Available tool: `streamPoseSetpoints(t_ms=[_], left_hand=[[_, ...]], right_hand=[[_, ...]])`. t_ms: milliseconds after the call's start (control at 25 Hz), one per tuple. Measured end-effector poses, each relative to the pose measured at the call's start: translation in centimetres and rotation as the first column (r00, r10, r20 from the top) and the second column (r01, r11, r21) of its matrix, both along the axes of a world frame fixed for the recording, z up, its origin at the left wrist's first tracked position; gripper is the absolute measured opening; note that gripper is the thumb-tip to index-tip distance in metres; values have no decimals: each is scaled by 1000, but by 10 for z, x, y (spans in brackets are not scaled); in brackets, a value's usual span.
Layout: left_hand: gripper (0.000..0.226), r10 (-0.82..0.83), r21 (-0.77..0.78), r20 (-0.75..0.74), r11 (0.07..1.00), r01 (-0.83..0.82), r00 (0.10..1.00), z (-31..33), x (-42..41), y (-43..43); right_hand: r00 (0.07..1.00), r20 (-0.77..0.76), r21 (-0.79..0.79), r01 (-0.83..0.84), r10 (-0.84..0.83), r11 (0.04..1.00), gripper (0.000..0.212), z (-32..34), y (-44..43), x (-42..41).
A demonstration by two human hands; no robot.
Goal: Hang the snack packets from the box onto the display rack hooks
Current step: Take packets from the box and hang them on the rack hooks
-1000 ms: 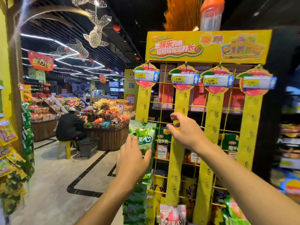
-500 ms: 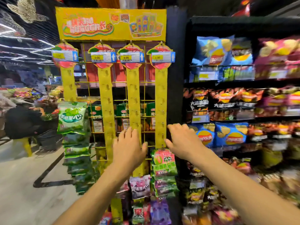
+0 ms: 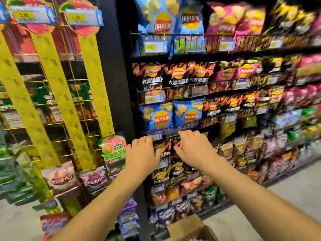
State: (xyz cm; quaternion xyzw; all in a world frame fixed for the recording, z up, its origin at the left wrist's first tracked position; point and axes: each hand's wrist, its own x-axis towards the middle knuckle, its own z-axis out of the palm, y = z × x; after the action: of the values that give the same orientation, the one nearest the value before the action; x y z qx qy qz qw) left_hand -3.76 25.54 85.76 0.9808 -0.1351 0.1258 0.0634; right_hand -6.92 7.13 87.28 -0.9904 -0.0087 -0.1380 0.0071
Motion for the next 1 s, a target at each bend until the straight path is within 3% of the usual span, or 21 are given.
streamPoseSetpoints(t_ms=[520, 720, 1000], left_hand=[[62, -139, -100, -246, 988, 118, 959, -115, 103, -112], [57, -131, -70, -355, 991, 114, 926, -158, 131, -141], [56, 1, 28, -497, 999, 15, 868, -226, 149, -185]], right_hand=[[952, -275, -30, 132, -135, 991, 56, -113, -100, 86], [899, -422, 7, 137, -121, 991, 55, -162, -131, 113], [860, -509, 10, 33, -24, 999, 54, -241, -181, 143]])
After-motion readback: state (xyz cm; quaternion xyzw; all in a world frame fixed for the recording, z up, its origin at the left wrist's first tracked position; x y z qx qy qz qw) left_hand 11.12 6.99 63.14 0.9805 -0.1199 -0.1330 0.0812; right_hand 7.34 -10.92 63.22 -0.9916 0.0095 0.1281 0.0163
